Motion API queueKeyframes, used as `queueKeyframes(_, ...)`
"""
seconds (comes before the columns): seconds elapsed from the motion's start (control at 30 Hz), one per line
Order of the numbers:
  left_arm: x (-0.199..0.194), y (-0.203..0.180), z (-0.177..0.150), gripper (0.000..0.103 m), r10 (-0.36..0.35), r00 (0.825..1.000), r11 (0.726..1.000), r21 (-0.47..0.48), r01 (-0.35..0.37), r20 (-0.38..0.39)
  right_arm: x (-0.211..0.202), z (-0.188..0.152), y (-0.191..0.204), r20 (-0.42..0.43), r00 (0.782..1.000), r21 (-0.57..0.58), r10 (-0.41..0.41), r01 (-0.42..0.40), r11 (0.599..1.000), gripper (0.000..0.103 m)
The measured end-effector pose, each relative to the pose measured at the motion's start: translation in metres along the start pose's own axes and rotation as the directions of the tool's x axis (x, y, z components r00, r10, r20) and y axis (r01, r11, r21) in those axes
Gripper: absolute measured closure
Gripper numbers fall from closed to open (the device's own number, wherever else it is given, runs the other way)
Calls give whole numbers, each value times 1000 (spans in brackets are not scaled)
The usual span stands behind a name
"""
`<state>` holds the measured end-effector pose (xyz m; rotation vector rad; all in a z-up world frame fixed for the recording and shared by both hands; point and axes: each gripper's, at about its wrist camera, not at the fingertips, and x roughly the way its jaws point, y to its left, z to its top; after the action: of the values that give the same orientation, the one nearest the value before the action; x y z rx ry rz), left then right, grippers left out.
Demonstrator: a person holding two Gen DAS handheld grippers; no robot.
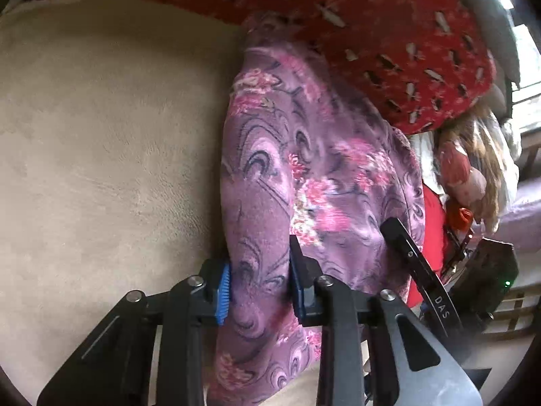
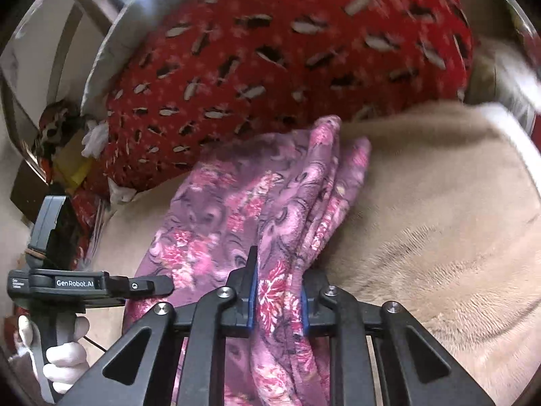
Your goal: Fold small clothes
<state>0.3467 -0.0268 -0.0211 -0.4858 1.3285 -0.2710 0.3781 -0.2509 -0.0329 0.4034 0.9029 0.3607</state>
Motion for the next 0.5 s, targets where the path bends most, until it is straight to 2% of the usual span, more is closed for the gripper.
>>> queueKeyframes(0.1, -19, -5, -8, 78, -14, 1000, 1000, 23, 14, 21, -17, 1, 23, 28, 1000, -38, -3, 4, 999, 85)
queueKeyframes(0.23, -43, -7, -26, 78, 3, 998, 998, 65, -7, 56, -38, -2, 56, 40, 999, -90, -20, 23, 996, 85)
queueKeyframes(0.37, -56, 11, -39, 78, 2, 999, 999, 32, -3, 43, -48, -14, 60, 28, 1000, -20, 10, -9, 1000, 84)
queueKeyframes(0.43, -50, 24, -42, 78, 16, 1000, 1000, 3, -16, 12, -38, -22, 50, -24, 1000, 49, 13, -12, 999, 79)
queueKeyframes(0.5, -40, 41, -44, 78, 33, 999, 999, -40, -34, -33, -26, -33, 39, -81, 996, 78, -27, 33, 996, 71)
